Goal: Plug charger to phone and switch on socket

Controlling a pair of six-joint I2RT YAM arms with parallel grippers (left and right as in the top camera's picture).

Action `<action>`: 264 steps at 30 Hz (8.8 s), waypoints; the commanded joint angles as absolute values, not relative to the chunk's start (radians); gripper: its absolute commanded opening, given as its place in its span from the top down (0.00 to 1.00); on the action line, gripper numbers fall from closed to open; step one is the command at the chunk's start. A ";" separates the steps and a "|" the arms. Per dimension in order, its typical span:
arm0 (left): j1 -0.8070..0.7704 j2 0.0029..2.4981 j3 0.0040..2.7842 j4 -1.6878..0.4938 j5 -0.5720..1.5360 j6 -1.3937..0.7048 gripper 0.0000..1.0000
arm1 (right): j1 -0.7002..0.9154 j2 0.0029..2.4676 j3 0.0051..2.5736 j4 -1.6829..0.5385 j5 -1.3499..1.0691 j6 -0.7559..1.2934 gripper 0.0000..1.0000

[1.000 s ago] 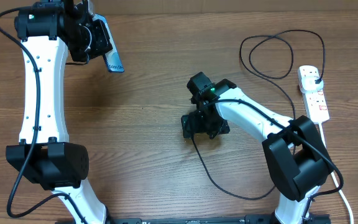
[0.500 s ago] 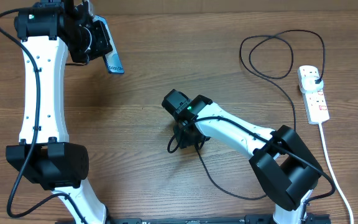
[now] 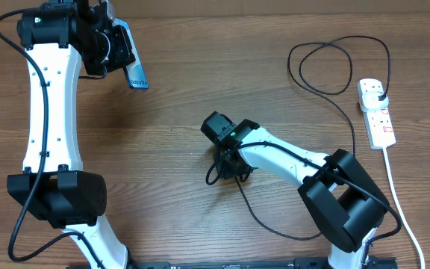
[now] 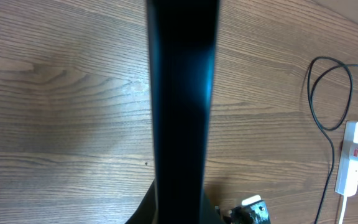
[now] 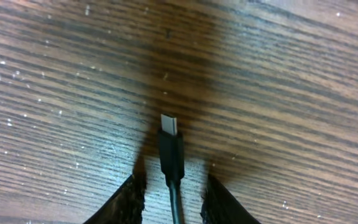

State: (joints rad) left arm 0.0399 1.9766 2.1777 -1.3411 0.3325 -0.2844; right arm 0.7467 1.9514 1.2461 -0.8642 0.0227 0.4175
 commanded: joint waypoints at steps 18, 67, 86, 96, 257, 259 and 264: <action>0.039 1.942 2.194 -1.339 0.349 -0.265 0.96 | 0.744 1.943 1.224 -0.864 0.006 0.423 0.89; 0.028 1.942 2.194 -1.372 1.494 0.246 0.96 | 0.499 1.428 1.226 -0.490 -0.813 0.408 0.96; -0.001 1.942 2.194 -1.373 1.485 0.239 0.96 | 0.633 1.424 1.337 -0.437 -0.538 0.468 0.96; -0.001 1.942 2.194 -1.372 1.486 0.240 0.96 | 0.633 1.424 1.337 -0.367 -0.516 0.478 0.96; -0.019 1.942 2.194 -1.331 1.460 0.201 0.96 | 0.593 1.414 1.338 -0.345 -0.524 0.490 0.96; -0.019 1.942 2.194 -1.331 1.460 0.201 0.96 | 0.593 1.414 1.338 -0.344 -0.524 0.490 0.96; -0.019 1.942 2.194 -1.331 1.461 0.201 0.96 | 0.593 1.414 1.338 -0.333 -0.524 0.491 0.96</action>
